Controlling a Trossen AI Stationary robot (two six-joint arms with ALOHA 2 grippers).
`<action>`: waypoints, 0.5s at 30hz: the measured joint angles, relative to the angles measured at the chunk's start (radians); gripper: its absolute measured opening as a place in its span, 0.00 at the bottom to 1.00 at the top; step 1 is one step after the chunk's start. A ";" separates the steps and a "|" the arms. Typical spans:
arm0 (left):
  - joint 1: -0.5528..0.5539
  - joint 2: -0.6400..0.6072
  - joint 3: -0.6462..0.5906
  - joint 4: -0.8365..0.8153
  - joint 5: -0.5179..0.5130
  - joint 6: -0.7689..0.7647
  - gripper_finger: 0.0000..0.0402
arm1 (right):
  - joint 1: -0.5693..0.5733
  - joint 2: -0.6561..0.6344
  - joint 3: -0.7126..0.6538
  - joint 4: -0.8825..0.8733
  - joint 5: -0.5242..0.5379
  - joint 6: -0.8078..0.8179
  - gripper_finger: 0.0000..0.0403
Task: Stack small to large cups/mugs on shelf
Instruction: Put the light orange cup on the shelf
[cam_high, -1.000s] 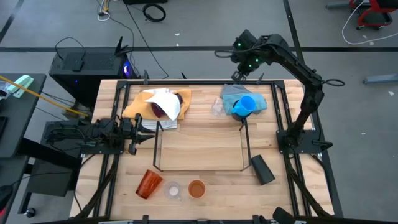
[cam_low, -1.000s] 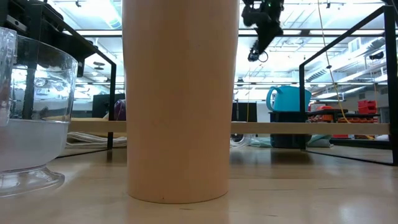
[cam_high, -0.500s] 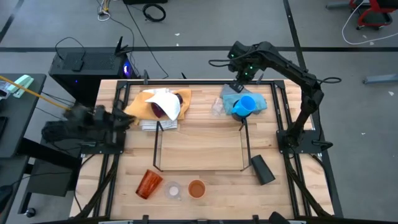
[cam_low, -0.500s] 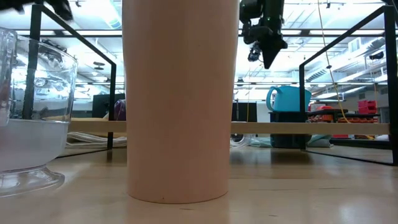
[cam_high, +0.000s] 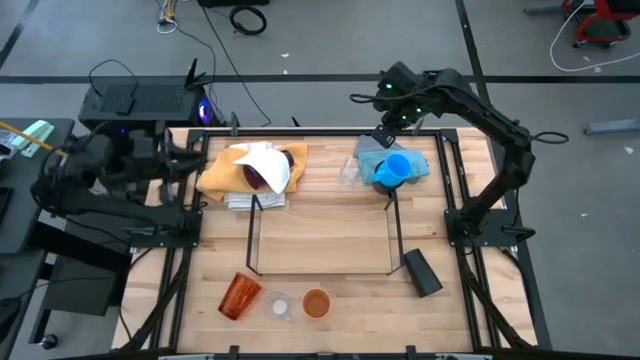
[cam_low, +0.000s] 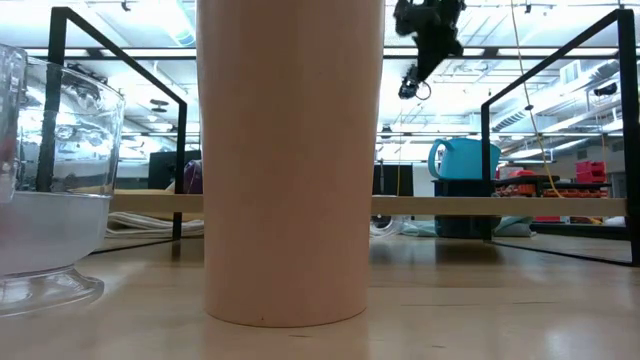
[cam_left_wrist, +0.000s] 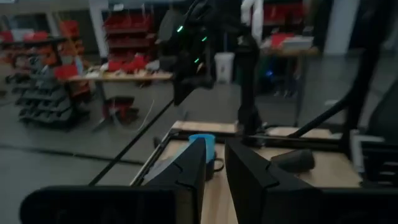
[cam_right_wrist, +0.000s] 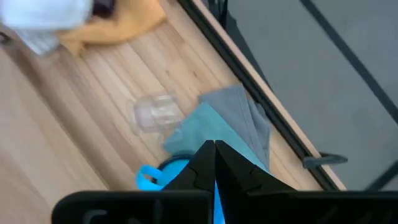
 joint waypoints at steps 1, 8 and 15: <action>0.000 0.047 0.039 -0.013 -0.014 0.001 0.16 | 0.009 -0.016 0.000 0.003 0.000 0.004 0.04; 0.036 0.273 0.234 -0.168 -0.032 0.025 0.13 | 0.090 -0.113 0.001 0.024 0.000 -0.024 0.04; 0.108 0.326 0.247 -0.171 -0.032 -0.001 0.10 | 0.155 -0.116 0.001 0.041 0.004 -0.009 0.04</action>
